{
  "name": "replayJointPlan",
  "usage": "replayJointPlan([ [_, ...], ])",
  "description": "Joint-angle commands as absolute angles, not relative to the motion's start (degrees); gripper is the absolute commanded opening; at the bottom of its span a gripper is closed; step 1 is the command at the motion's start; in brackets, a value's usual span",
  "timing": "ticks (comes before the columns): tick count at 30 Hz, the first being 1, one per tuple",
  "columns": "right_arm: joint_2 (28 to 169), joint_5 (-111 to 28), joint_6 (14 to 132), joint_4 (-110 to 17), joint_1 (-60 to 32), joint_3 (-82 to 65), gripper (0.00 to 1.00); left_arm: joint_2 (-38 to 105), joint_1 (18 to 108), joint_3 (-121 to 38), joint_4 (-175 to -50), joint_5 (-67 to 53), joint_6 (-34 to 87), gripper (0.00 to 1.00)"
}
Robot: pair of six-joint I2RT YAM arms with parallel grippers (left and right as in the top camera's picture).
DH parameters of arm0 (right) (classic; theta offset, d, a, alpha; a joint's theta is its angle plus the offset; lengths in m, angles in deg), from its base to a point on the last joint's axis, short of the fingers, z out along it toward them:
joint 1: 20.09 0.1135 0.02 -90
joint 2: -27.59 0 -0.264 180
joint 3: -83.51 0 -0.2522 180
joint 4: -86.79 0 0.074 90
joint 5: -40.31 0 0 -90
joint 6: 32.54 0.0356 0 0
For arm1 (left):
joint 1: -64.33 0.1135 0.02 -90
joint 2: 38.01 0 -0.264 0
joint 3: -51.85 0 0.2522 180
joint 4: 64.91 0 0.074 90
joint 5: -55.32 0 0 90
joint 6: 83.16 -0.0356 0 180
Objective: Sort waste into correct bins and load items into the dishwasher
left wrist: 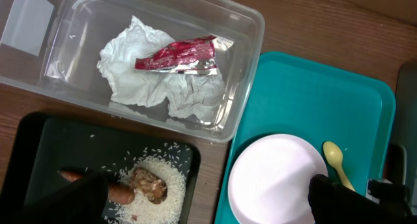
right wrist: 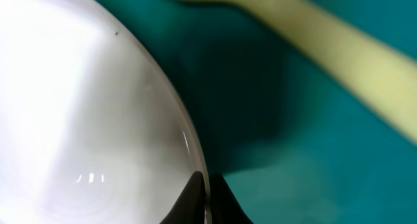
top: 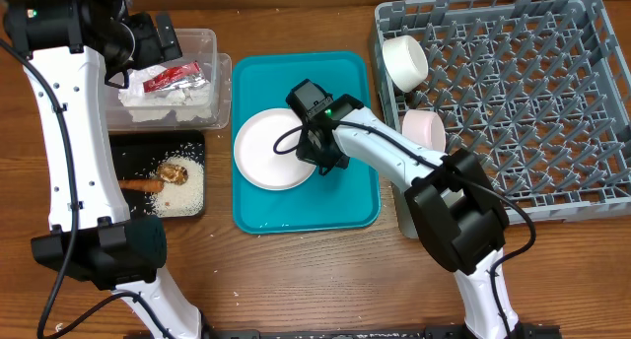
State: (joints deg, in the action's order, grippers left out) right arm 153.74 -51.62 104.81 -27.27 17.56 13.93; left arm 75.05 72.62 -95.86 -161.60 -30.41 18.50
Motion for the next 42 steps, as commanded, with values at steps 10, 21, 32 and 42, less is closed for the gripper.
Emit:
replayJointPlan([
  [10,129.85,-107.03,89.99,-20.45,11.96,27.92,0.04,75.13,72.93,-95.77,-161.54,-30.61,18.65,1.0],
  [21,129.93,-128.62,96.55,-23.07,2.04,16.2,0.04,75.13,72.93,-95.77,-161.56,-30.61,18.65,1.0],
  [32,129.93,-114.0,91.56,-41.54,-4.43,-3.49,0.04,75.13,72.93,-95.77,-161.51,-30.59,18.65,1.0],
  [42,129.15,-100.25,81.36,-38.74,-4.32,-2.61,0.75,75.13,72.93,-95.77,-161.51,-30.63,18.65,1.0],
])
